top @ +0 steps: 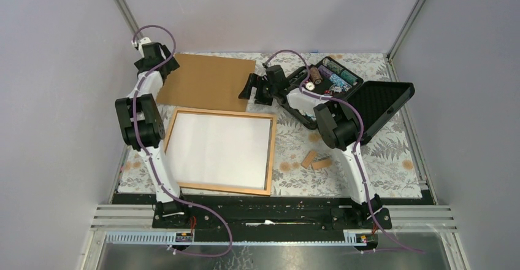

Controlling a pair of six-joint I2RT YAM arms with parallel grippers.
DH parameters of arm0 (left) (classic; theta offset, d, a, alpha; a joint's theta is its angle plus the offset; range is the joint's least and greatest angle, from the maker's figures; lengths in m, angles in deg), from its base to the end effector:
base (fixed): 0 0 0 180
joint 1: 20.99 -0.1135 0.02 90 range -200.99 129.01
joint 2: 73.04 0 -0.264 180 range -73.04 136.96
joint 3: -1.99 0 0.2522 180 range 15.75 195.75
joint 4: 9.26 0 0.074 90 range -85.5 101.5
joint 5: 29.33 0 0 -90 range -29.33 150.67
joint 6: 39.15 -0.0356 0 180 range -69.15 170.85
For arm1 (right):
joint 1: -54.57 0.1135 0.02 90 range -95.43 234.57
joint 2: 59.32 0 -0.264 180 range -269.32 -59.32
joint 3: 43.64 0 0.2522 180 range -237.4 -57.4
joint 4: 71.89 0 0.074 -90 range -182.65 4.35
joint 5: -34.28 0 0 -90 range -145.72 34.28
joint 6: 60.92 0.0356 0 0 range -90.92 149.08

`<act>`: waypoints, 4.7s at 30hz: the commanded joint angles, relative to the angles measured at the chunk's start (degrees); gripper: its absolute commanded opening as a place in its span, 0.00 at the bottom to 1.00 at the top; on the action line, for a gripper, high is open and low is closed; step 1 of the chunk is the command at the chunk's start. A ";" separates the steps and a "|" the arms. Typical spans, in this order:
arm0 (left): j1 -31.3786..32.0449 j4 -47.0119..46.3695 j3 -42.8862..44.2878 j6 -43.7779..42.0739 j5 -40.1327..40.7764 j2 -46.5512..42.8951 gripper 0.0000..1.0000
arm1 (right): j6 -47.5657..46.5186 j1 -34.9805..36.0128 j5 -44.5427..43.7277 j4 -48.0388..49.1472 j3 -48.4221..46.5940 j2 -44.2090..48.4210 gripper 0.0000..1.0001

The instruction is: Put the photo into the frame

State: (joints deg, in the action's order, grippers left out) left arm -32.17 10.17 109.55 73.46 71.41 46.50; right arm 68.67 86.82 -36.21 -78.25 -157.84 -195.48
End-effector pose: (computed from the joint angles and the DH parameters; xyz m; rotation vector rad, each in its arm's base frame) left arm 0.4793 0.1015 0.2340 -0.7185 1.9832 0.0793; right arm 0.4495 0.2977 0.1510 -0.0853 2.2299 1.0866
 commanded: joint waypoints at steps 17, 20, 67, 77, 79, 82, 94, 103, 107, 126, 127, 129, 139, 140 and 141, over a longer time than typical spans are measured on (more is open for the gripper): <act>-6.94 30.81 26.74 -11.93 -6.85 21.40 0.99 | -0.17 0.32 2.86 -1.01 -3.38 -0.51 1.00; -7.68 31.56 25.39 -9.15 -9.59 21.05 0.99 | 1.19 0.34 0.30 -2.46 -3.29 -0.45 1.00; -4.25 15.29 -0.87 12.78 -50.09 5.96 0.95 | 14.45 0.79 6.90 9.92 -5.96 10.25 0.98; 0.11 12.32 -5.92 13.84 -51.86 1.75 0.95 | 21.45 0.78 1.27 22.00 15.46 22.35 0.98; 0.95 11.30 -7.11 14.37 -51.87 1.00 0.95 | 22.59 0.74 0.53 23.92 18.50 23.62 0.98; 2.30 9.43 -8.90 15.30 -52.80 0.63 0.95 | 23.18 0.78 -0.29 25.79 20.36 24.35 0.98; 3.78 2.20 -14.82 19.52 -56.28 -0.49 0.95 | 24.25 1.41 -5.29 29.54 20.69 27.09 0.94; 3.84 0.64 -15.72 20.88 -56.80 0.02 0.95 | 8.60 2.01 -20.88 15.10 11.85 23.61 0.92; 3.83 1.59 -15.40 20.13 -56.22 0.30 0.95 | 5.29 2.50 -25.01 17.06 9.18 20.26 0.86; 4.14 5.33 -14.41 13.65 -49.84 -10.70 0.96 | 15.39 7.04 -46.05 28.36 25.65 28.91 0.00; 4.08 6.57 -13.96 12.11 -47.92 -13.26 0.97 | 14.24 7.28 -46.37 29.10 27.04 30.74 0.00; 4.21 7.65 -13.45 10.04 -44.97 -17.26 0.99 | 10.32 7.30 -46.21 30.53 28.90 34.13 0.00; 4.62 9.01 -13.42 4.99 -33.75 -31.49 0.99 | -18.55 7.26 -28.13 20.78 31.53 49.84 0.00; 4.67 9.02 -13.31 4.84 -33.69 -32.38 0.99 | -21.85 7.22 -26.58 19.65 32.29 51.74 0.00; 4.68 9.03 -13.19 4.81 -33.77 -33.03 0.99 | -24.81 7.21 -25.01 18.16 32.85 53.45 0.00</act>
State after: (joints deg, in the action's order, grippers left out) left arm -27.76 19.85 94.95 80.85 34.21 15.64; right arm 59.60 93.57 -70.07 -60.07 -125.93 -150.94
